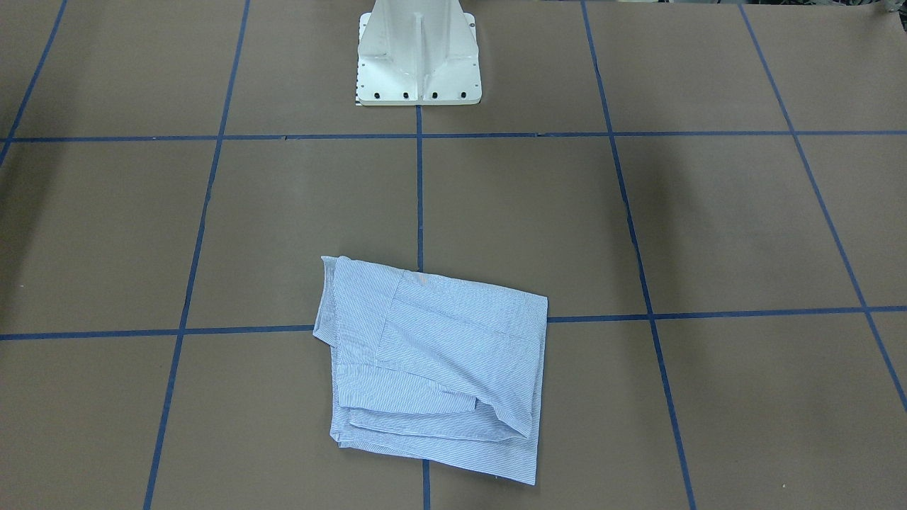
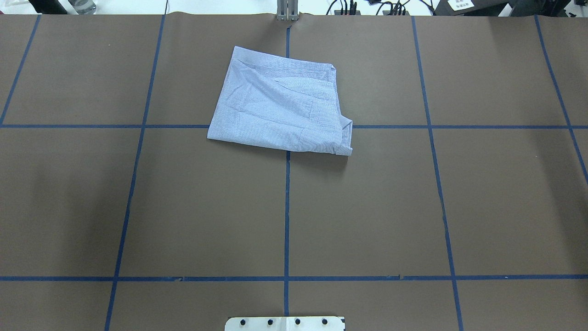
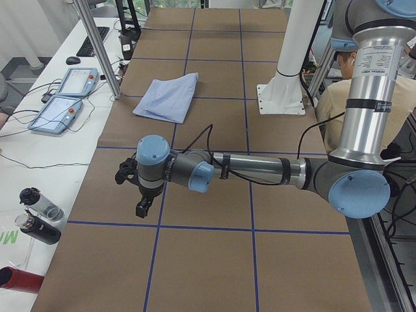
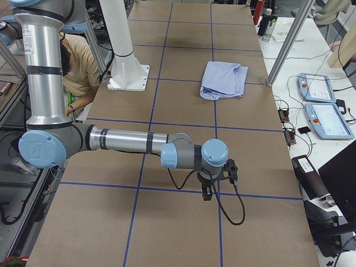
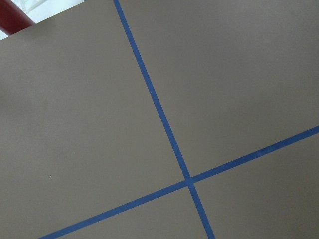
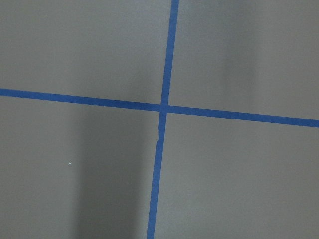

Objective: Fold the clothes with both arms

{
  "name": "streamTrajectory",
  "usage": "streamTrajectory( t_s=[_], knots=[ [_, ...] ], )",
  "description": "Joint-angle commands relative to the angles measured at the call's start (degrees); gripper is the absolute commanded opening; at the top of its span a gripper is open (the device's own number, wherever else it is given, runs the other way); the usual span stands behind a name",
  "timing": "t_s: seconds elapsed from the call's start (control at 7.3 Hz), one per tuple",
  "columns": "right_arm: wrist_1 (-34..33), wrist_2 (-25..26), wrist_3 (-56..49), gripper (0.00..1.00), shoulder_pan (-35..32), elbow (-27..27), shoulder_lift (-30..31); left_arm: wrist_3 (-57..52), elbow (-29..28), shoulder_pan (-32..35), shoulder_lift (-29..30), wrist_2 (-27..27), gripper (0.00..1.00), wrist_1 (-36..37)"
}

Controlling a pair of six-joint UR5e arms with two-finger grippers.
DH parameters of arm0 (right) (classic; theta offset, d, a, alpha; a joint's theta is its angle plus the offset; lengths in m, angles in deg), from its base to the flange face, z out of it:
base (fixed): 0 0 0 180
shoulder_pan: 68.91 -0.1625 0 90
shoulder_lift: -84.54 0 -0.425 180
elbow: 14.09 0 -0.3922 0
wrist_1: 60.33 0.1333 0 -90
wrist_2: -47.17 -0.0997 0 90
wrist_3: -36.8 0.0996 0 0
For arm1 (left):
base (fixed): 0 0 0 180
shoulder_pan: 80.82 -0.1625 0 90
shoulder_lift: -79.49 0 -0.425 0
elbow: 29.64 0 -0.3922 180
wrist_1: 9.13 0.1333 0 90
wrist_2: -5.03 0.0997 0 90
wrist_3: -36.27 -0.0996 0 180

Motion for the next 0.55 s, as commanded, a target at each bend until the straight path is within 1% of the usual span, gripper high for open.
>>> streamTrajectory(
  t_s=[0.0,0.14,0.27,0.41],
  knots=[
    [0.5,0.2,4.4,1.00,1.1,2.5,1.0,0.1,1.2,-0.1,-5.8,-5.6,1.00,-1.4],
    [0.5,0.2,4.5,1.00,1.4,5.0,3.2,0.1,1.7,0.0,-7.3,-5.6,1.00,-4.6],
    [0.5,0.5,4.5,1.00,1.9,5.0,3.2,0.2,0.7,-0.2,-7.9,-5.6,1.00,-8.1],
    [0.5,1.0,4.5,1.00,1.9,5.4,3.2,0.3,1.1,-0.1,-7.4,-5.6,1.00,-9.1]
  ],
)
